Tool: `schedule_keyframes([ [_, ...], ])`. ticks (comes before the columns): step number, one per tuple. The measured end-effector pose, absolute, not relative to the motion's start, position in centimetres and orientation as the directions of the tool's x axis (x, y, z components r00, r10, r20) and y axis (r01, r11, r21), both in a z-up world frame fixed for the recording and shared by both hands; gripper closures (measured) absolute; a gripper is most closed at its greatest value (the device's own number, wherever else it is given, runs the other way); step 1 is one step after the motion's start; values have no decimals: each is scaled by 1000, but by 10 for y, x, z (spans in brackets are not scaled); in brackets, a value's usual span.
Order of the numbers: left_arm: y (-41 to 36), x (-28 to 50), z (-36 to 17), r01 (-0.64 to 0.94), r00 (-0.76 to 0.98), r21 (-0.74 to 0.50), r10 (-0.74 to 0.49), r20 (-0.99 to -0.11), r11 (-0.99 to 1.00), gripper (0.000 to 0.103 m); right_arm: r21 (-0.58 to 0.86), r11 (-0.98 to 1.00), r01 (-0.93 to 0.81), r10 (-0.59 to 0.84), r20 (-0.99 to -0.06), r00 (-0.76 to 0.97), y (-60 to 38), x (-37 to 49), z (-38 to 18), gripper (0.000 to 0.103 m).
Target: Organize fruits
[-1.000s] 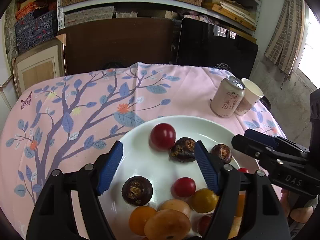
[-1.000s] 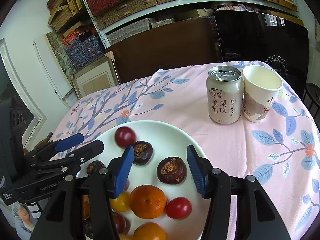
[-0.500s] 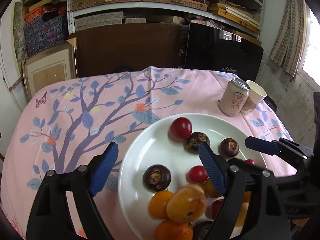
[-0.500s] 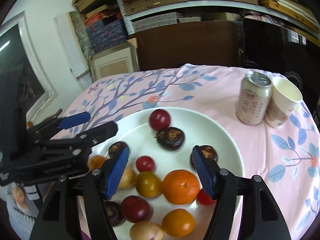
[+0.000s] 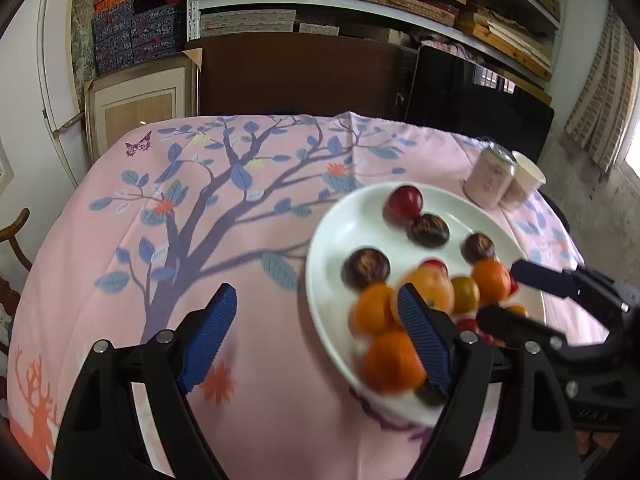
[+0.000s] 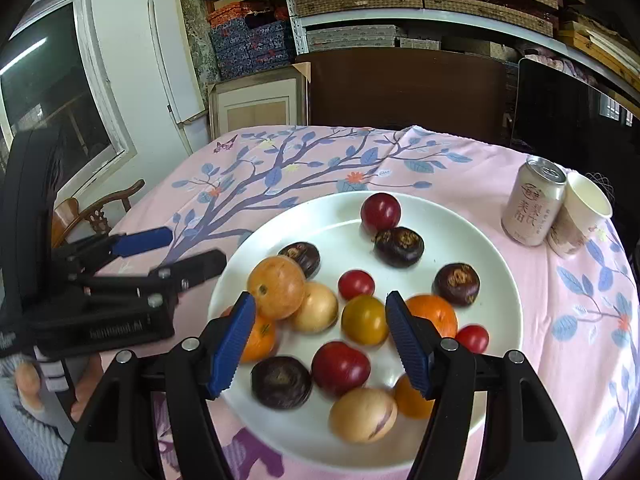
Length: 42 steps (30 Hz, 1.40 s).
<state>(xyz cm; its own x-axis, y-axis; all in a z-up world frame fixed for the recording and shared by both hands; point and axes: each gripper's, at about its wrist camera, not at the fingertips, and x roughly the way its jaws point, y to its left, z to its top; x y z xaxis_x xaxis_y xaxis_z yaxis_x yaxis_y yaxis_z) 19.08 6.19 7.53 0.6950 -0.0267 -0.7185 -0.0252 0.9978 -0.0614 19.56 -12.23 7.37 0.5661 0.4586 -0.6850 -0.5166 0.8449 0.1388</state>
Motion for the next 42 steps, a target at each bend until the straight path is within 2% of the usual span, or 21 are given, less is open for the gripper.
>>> schedule_keyframes([
  [3,50,158,73,-14,698,-46,-23,-716,999,23,128,851,-510,449,-681,578,-128,169,80,34],
  [6,39,123,73,-9,704,-51,-30,-709,999,23,139,866,-481,445,-655,611,-144,132,79,22],
  [8,31,98,73,-11,719,-54,-30,-695,998,19,140,883,-448,425,-645,635,-159,108,71,19],
  [9,28,87,72,-20,727,-53,-22,-686,998,13,145,893,-425,413,-636,652,-168,97,66,16],
  [13,13,52,66,-41,750,-27,13,-661,999,10,141,939,-312,331,-612,719,-198,67,41,12],
  [15,5,40,61,-48,753,1,37,-656,999,8,109,957,-269,278,-612,741,-202,61,35,11],
  [21,-13,26,61,-71,782,130,136,-608,989,5,119,958,-261,280,-591,757,-205,55,36,4],
  [30,-10,40,60,-49,753,123,117,-647,991,4,142,969,-200,245,-632,736,-213,60,34,4],
  [37,3,49,63,-61,729,25,62,-682,998,4,169,970,-174,243,-654,716,-216,64,31,4],
  [42,5,48,65,-68,738,18,63,-672,998,4,134,972,-191,232,-647,726,-209,60,32,4],
])
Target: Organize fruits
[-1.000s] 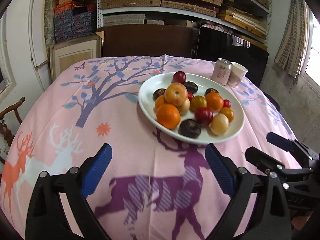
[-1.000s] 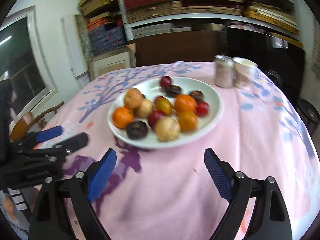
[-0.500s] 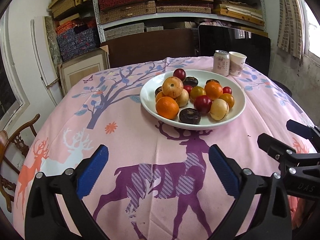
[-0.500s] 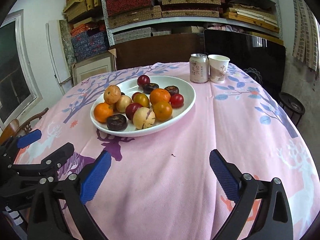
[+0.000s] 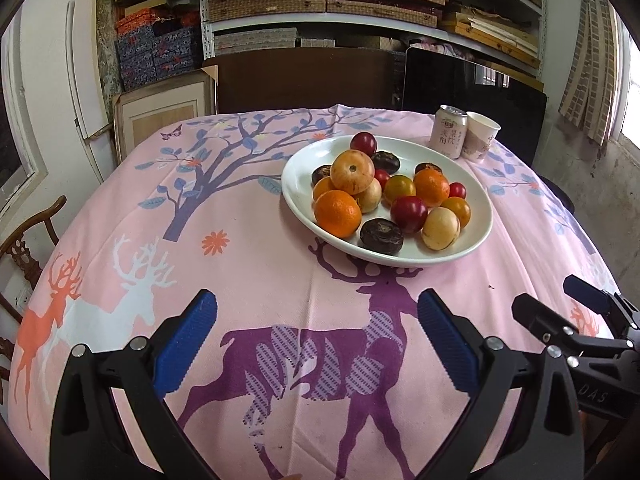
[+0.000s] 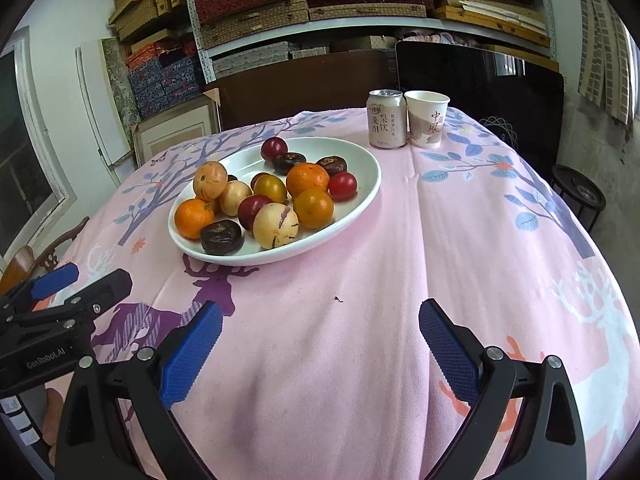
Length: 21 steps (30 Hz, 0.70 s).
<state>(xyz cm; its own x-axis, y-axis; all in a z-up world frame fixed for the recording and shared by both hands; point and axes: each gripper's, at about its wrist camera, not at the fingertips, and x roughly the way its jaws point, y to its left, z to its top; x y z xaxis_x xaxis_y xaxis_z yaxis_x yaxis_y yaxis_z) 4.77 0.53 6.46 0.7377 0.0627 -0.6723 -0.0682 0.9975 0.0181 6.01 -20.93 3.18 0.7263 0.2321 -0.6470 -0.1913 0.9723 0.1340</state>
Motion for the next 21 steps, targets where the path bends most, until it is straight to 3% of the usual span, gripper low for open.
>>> schedule_keyframes([
  [7,-2,50,66,-67,736,27,68,-674,997,4,119,975,-187,219,-651,727,-209,61,31,4],
  [13,-17,51,66,-88,736,138,157,-658,987,4,110,977,-181,207,-673,710,-208,64,26,3],
  [21,-18,49,66,-77,739,128,143,-659,989,4,122,977,-177,212,-668,714,-211,64,28,3],
])
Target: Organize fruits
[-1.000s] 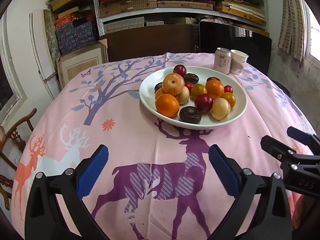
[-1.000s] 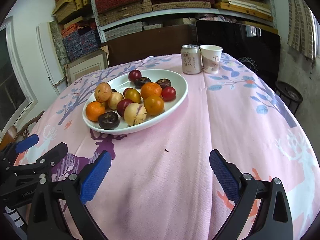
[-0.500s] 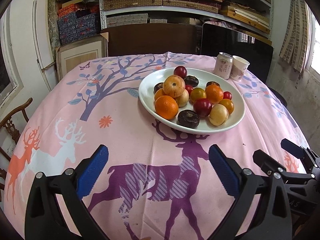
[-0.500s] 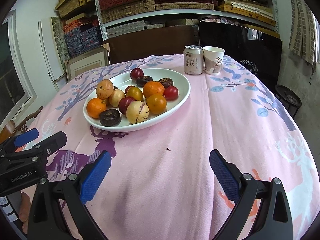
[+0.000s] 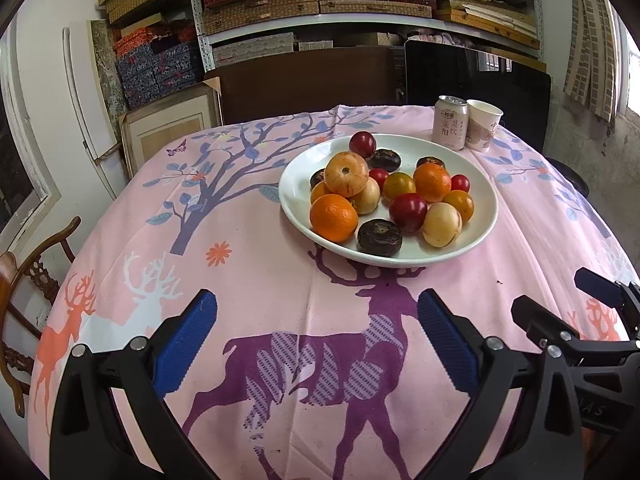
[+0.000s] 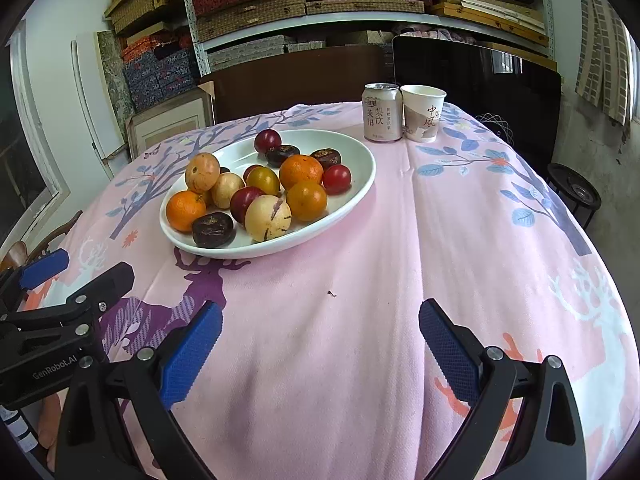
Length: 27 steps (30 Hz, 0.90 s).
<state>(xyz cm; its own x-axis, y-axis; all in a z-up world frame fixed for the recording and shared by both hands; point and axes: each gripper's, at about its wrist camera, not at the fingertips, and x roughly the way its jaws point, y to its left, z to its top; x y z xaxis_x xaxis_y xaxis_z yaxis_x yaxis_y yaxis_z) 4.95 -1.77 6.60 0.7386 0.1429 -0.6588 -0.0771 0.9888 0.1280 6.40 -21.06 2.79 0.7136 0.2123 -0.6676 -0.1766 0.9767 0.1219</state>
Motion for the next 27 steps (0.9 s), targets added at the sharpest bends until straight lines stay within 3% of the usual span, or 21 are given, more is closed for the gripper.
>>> schedule_keyframes([
  [27,-17,50,62,-69,733,127,137,-666,989,4,122,977,-176,212,-669,712,-211,64,28,3],
])
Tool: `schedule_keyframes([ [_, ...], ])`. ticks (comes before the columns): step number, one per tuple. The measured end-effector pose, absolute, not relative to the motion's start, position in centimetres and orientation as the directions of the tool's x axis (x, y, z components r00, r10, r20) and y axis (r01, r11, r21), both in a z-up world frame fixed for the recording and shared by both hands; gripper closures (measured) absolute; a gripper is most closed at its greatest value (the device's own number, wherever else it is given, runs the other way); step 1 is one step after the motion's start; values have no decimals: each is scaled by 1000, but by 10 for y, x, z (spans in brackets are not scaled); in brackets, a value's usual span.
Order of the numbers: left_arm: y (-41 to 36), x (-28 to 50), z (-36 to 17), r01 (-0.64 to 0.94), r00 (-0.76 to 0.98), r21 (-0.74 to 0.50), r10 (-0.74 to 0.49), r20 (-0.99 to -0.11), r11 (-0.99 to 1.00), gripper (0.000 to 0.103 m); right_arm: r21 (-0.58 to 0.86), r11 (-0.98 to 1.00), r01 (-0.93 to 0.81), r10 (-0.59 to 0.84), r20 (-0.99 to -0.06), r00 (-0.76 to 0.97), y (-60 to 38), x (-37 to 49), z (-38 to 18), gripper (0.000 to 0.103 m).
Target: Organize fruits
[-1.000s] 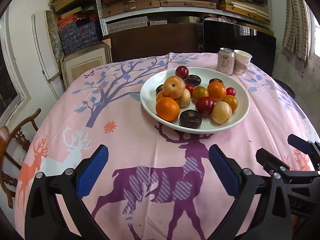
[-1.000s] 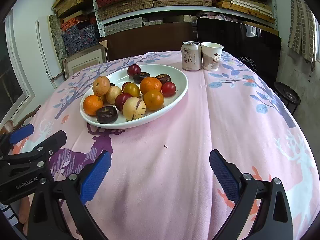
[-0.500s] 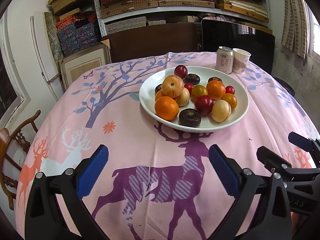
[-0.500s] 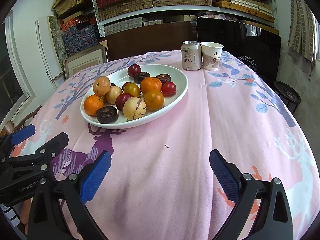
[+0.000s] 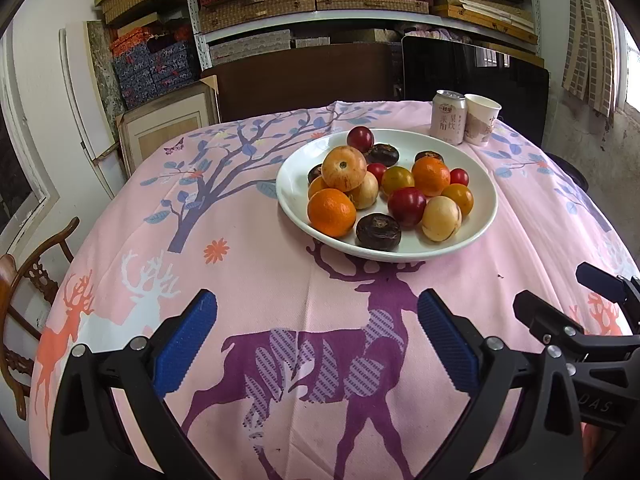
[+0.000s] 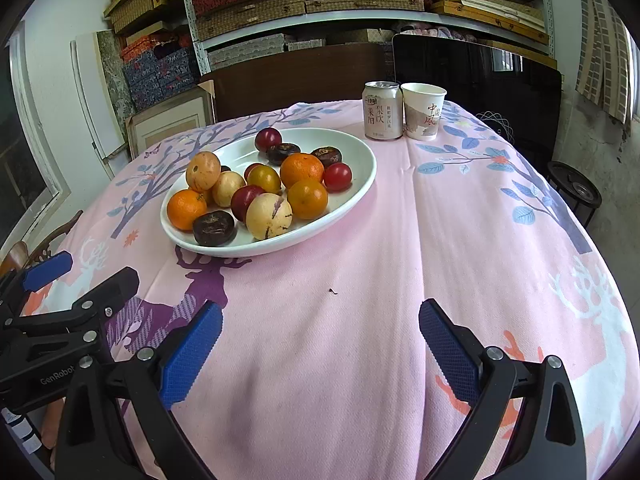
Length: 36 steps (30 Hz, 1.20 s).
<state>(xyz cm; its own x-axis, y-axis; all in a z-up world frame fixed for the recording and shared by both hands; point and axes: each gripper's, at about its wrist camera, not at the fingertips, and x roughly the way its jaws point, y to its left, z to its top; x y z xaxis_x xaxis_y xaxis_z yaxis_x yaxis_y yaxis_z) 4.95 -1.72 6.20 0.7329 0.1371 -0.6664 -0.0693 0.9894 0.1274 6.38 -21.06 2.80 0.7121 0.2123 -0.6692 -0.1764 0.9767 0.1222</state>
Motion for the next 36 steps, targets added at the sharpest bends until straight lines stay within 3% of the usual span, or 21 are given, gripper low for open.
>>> schedule_keyframes([
  [36,-16,44,66,-62,754,130,132,-643,990,4,138,975,-173,221,-669,710,-212,60,27,3],
])
